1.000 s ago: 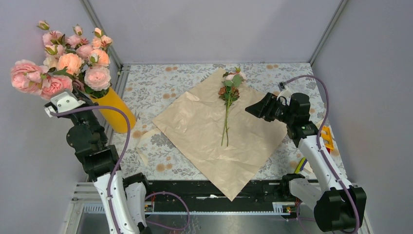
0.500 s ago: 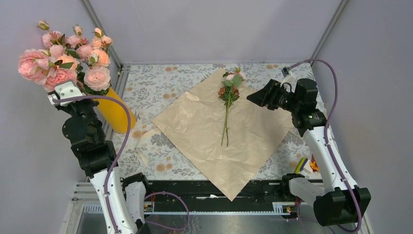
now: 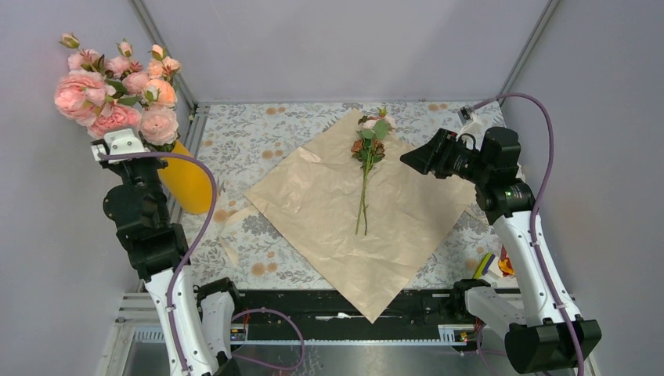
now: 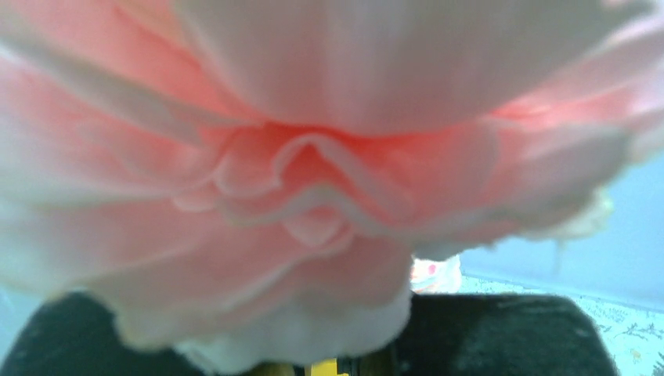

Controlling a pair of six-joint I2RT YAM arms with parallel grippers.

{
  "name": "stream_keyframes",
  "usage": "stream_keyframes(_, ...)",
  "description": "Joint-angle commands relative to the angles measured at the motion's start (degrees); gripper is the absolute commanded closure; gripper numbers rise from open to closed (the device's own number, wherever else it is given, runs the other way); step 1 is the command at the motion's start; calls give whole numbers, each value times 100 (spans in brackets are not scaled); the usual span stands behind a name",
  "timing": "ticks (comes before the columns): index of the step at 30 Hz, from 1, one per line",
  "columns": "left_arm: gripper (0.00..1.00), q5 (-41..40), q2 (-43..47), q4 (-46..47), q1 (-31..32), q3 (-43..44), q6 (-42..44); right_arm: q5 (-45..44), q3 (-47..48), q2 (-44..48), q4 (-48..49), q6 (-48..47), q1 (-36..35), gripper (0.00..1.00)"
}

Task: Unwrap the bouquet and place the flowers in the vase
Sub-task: Insert the fake flower into the vase.

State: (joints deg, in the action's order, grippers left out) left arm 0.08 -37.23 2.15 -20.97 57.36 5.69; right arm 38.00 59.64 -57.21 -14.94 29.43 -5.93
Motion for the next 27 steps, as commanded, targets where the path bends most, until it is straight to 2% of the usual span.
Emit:
stream_keyframes(1,100,273,-44,278,23,-201,389,0,109,77,-5,-89,23,34)
stream_keyframes(13,100,403,-207,286,52,-675,781,155,-8,59,263,90,26,34)
stream_keyframes(27,100,-249,-612,512,44,-1125,793,244,-44,134,260,28,22,34)
